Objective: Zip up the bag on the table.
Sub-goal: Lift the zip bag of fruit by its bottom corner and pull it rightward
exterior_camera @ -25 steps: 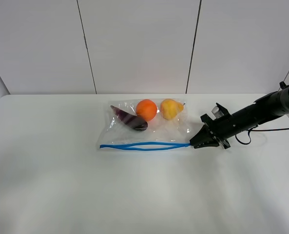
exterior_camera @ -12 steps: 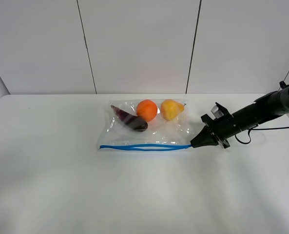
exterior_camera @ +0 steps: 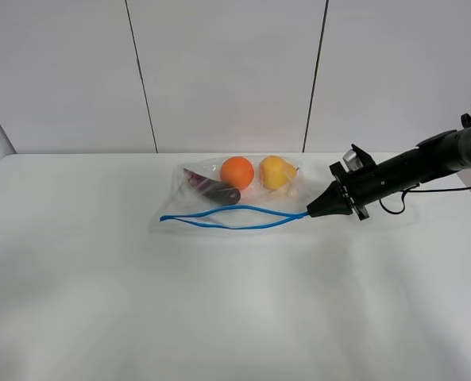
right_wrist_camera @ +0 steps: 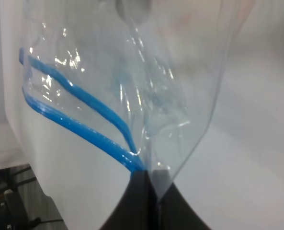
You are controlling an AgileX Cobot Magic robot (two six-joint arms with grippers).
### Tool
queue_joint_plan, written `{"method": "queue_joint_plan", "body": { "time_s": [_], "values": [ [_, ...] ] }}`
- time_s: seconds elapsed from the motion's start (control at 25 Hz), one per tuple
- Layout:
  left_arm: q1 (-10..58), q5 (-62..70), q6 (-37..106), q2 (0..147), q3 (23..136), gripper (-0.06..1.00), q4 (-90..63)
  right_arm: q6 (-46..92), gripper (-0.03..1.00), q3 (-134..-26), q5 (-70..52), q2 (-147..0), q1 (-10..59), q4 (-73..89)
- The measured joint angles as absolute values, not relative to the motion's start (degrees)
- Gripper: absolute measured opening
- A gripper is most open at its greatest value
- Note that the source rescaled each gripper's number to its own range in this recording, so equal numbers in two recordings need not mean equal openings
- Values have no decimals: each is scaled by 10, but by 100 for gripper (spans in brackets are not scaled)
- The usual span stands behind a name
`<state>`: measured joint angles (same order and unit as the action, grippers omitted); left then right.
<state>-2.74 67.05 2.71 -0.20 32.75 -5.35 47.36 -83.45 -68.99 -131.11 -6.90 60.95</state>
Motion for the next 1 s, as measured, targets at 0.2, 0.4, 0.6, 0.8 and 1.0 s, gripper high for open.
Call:
{"method": "queue_joint_plan", "body": {
  "time_s": [0.2,0.4,0.6,0.8,1.0],
  "values": [
    [-27,670,27,-2,328,93,-54,464,0,-835,-690,-1311,-69,618],
    [-27,670,27,-2,328,93,-54,458,0,-835,-690,-1295,-69,619],
    [-27,670,27,-2,328,93,-54,458,0,-835,-691,-1264,-69,620],
    [-27,670,27,-2,328,93,-54,454,0,-835,-691,-1263,-69,617],
    [-27,649,29,40,349,93,-54,449,0,-835,-691,-1263,-69,617]
  ]
}}
